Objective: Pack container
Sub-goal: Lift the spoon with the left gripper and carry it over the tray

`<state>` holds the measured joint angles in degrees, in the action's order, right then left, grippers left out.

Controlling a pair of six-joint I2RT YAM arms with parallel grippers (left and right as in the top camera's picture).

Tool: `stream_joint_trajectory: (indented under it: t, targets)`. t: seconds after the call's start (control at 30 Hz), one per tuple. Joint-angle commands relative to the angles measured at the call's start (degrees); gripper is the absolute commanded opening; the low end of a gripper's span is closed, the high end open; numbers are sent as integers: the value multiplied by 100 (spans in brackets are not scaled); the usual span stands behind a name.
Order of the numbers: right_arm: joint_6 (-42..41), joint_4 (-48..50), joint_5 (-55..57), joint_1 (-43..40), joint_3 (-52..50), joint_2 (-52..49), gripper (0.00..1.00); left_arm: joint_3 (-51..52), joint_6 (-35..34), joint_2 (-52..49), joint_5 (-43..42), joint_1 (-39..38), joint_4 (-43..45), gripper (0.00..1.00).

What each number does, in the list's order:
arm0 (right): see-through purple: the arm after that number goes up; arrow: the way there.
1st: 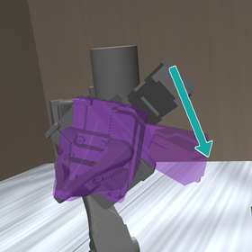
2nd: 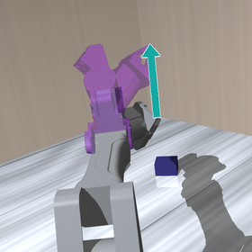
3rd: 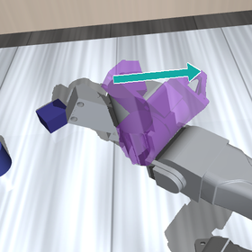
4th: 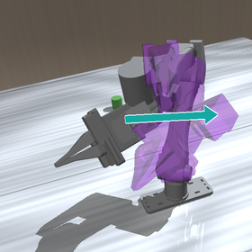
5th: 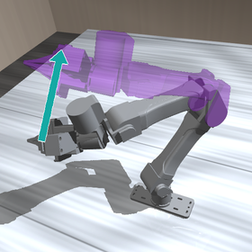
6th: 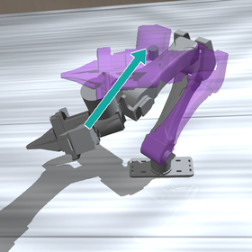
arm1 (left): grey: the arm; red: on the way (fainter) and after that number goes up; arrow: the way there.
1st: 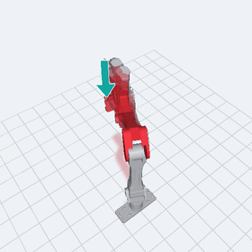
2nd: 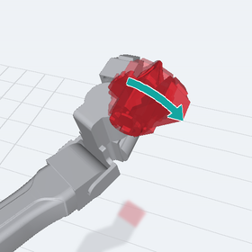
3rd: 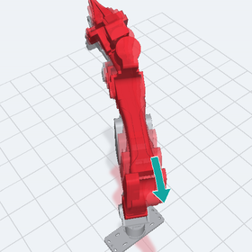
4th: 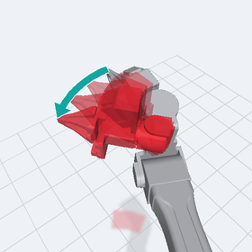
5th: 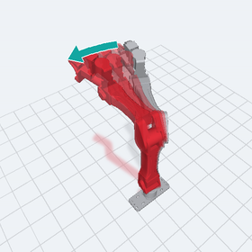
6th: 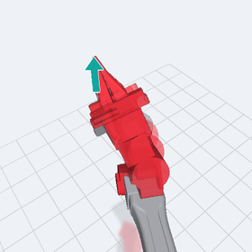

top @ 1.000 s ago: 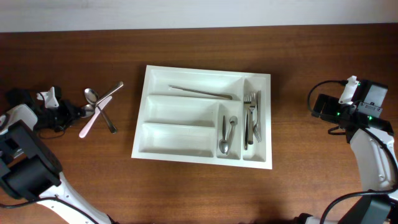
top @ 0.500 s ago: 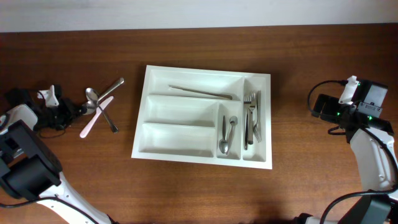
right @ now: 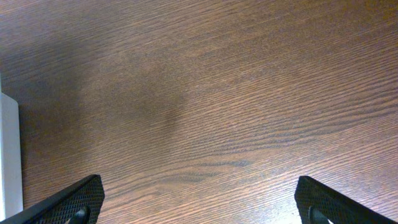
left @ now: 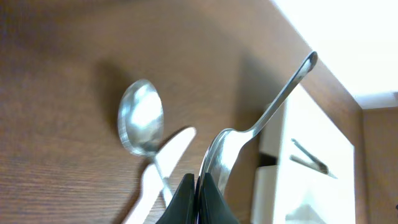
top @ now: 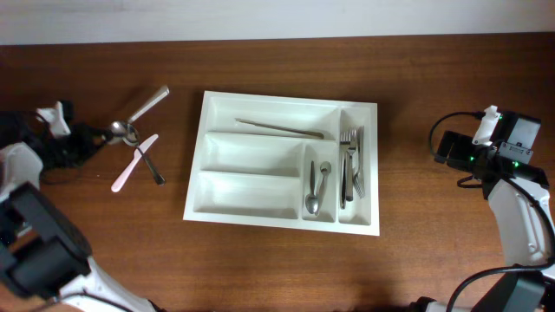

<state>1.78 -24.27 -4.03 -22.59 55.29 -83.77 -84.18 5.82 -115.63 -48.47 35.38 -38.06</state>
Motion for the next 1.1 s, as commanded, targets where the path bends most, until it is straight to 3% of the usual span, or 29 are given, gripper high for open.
stream_joint_trajectory:
  t: [0.0,0.23,0.37,0.73,1.07]
  targets:
    - [35,-2,-28,-31,66,-31,99,-52,365,1045,-278,-42,-120,2]
    - [35,-2,-28,-31,66,-31,99,-50,1165,2417,306,-595,-855,2]
    - [35,-2,-28,-31,66,-31,99,-48,1696,2557,675,-1213,-1193,2]
    - [35,-2,-28,-31,66,-31,99,-39,3405,1816,846,-2675,-1969,2]
    - [35,-2,-28,-31,66,-31,99,-37,3228,636,1080,-3230,-1714,2]
